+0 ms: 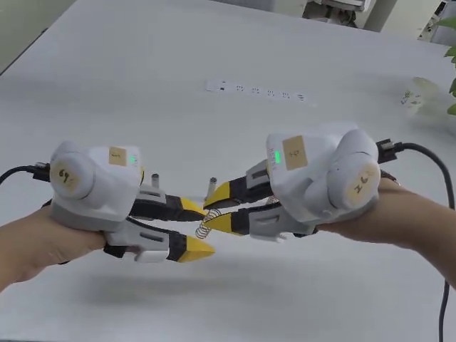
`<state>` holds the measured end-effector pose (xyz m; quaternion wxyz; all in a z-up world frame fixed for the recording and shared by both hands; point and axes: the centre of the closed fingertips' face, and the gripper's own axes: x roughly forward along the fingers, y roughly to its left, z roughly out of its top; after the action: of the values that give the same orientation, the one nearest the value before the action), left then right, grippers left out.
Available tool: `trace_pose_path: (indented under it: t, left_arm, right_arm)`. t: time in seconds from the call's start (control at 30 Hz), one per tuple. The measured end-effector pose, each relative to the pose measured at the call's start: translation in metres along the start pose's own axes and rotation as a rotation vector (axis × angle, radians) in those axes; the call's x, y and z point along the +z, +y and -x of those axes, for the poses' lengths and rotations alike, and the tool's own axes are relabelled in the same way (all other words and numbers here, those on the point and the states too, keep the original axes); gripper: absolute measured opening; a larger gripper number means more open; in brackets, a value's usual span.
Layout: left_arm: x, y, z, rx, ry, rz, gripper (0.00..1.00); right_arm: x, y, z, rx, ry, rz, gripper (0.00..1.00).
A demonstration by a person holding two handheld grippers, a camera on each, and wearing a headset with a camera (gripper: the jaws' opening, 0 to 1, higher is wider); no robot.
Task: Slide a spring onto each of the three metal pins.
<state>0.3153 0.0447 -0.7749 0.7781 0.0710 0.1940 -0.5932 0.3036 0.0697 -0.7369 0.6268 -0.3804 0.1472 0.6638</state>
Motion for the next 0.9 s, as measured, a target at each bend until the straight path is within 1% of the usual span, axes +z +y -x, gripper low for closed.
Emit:
trace_pose_path:
  t: [0.2, 0.3, 0.5, 0.53, 0.6, 0.67, 0.73, 0.9]
  left_arm:
    - [-0.001, 0.004, 0.01, 0.022, -0.007, 0.012, 0.26]
    - [-0.003, 0.007, 0.018, 0.043, -0.008, 0.018, 0.26]
    - [-0.007, 0.015, 0.034, 0.093, -0.023, 0.036, 0.28]
    - [-0.008, 0.018, 0.038, 0.109, -0.024, 0.046, 0.29]
    - [-0.011, 0.024, 0.044, 0.144, -0.024, 0.046, 0.32]
    - [-0.014, 0.028, 0.051, 0.168, -0.023, 0.051, 0.35]
    - [-0.017, 0.032, 0.057, 0.186, -0.027, 0.066, 0.36]
    - [-0.021, 0.038, 0.069, 0.219, -0.036, 0.085, 0.39]
  right_arm:
    - [-0.001, -0.002, 0.001, 0.003, 0.009, 0.006, 0.07]
    - [-0.003, -0.003, 0.001, 0.004, 0.015, 0.009, 0.07]
    - [-0.008, -0.004, 0.001, 0.007, 0.031, 0.012, 0.07]
    - [-0.008, -0.004, 0.001, 0.007, 0.032, 0.013, 0.07]
    - [-0.008, -0.004, 0.0, 0.009, 0.035, 0.015, 0.07]
    - [-0.009, -0.004, 0.0, 0.009, 0.036, 0.015, 0.07]
    - [-0.009, -0.005, 0.0, 0.008, 0.037, 0.016, 0.07]
    - [-0.009, -0.006, 0.0, 0.006, 0.04, 0.023, 0.07]
